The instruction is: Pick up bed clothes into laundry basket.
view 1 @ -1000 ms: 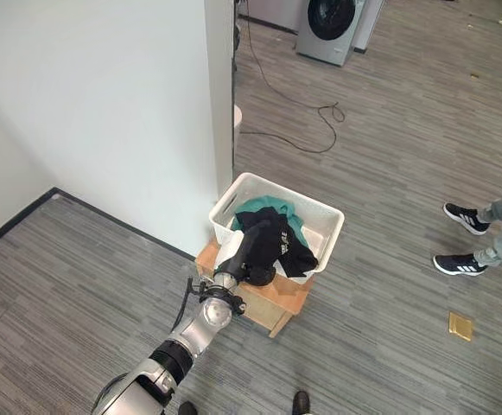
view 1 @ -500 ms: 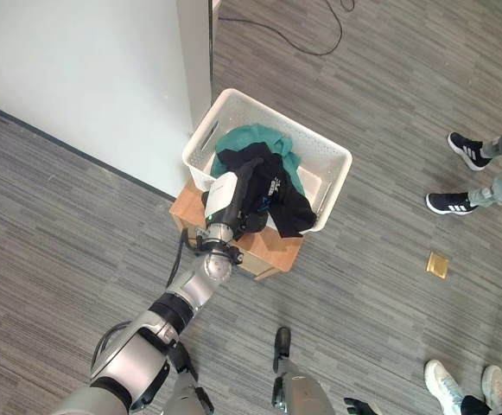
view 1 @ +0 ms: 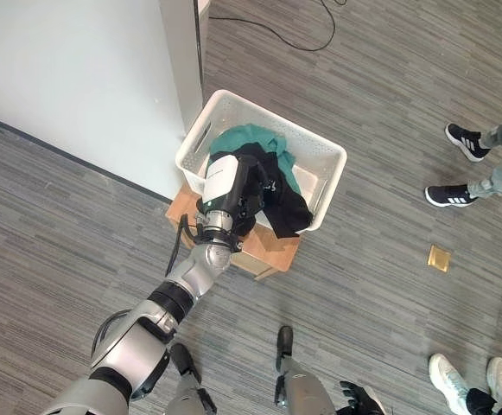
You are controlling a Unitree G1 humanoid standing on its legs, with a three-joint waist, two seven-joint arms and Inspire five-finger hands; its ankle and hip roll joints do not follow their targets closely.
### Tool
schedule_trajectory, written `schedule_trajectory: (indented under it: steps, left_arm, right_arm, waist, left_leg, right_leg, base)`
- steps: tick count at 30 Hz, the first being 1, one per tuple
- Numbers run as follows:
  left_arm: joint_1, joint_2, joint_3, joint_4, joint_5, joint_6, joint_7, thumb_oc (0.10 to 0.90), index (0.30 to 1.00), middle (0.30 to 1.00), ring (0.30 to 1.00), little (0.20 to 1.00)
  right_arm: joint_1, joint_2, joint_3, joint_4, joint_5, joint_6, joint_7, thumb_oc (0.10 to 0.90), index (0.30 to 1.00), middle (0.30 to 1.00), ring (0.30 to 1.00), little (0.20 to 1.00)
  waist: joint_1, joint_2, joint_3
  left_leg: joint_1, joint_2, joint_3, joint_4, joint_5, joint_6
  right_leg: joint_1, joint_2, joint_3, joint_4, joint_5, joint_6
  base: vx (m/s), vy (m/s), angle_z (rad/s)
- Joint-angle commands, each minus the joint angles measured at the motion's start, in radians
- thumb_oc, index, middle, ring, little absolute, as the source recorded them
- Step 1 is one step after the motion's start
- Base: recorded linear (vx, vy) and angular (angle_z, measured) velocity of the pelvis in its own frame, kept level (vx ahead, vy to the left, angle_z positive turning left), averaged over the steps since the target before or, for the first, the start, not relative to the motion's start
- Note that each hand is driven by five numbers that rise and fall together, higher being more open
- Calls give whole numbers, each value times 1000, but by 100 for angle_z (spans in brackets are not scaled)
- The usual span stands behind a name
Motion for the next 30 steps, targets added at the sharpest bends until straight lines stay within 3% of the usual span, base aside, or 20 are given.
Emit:
schedule_trajectory:
  steps: [1, 8, 14, 15, 17, 18, 30]
  left_arm:
    - [-132, -77, 39, 14, 38, -75, 50, 400, 300, 300, 300, 300]
    - [-194, -105, 19, -43, 30, -95, 53, 400, 300, 300, 300, 300]
    - [-338, -81, -41, -158, 142, -91, 64, 400, 300, 300, 300, 300]
    - [-416, -53, -60, -180, 202, -76, 66, 400, 300, 300, 300, 300]
    - [-449, -39, -70, -180, 225, -69, 63, 400, 300, 300, 300, 300]
    - [-553, 29, -91, -171, 268, -48, 61, 400, 300, 300, 300, 300]
    - [-723, 192, -140, -24, 290, -6, 58, 400, 300, 300, 300, 300]
  right_arm:
    - [11, -75, 3, 11, 26, 11, -23, 800, 900, 900, 900, 900]
    - [23, -84, 6, 21, 26, 10, -15, 800, 900, 900, 900, 900]
    - [37, -110, 6, 40, 1, 10, -16, 800, 900, 900, 900, 900]
    - [40, -124, 5, 46, -15, 11, -17, 800, 900, 900, 900, 900]
    - [43, -127, 5, 49, -21, 12, -18, 800, 900, 900, 900, 900]
    - [57, -134, 0, 57, -32, 13, -20, 800, 900, 900, 900, 900]
    - [49, -128, 3, 81, -51, 21, -10, 800, 900, 900, 900, 900]
  waist:
    - [13, 13, -51]
    - [-3, 18, -71]
    - [-31, 29, -83]
    - [-44, 32, -87]
    - [-49, 33, -90]
    - [-68, 40, -98]
    - [-97, 47, -118]
  left_leg:
    - [13, 52, -22, 2, -61, -35]
    - [38, 51, -15, 2, -64, -33]
    - [59, 50, 3, 2, -78, -32]
    - [61, 49, 17, 2, -77, -30]
    - [63, 49, 25, 2, -78, -29]
    - [78, 48, 49, 2, -89, -31]
    - [78, 38, 85, 2, -94, -28]
  right_leg:
    - [5, -9, 13, 13, -33, 71]
    - [22, -5, 23, 12, -36, 68]
    - [27, -3, 44, 13, -38, 77]
    - [19, -3, 56, 12, -29, 79]
    - [15, -2, 61, 12, -27, 81]
    - [10, -2, 75, 13, -23, 86]
    - [-5, -11, 80, 14, 5, 97]
  base:
    - [0, 0, 0]
    - [27, -13, -6]
    - [36, 17, -8]
    - [49, 66, -16]
    - [38, 61, -17]
    - [39, 55, -27]
    - [38, 38, -18]
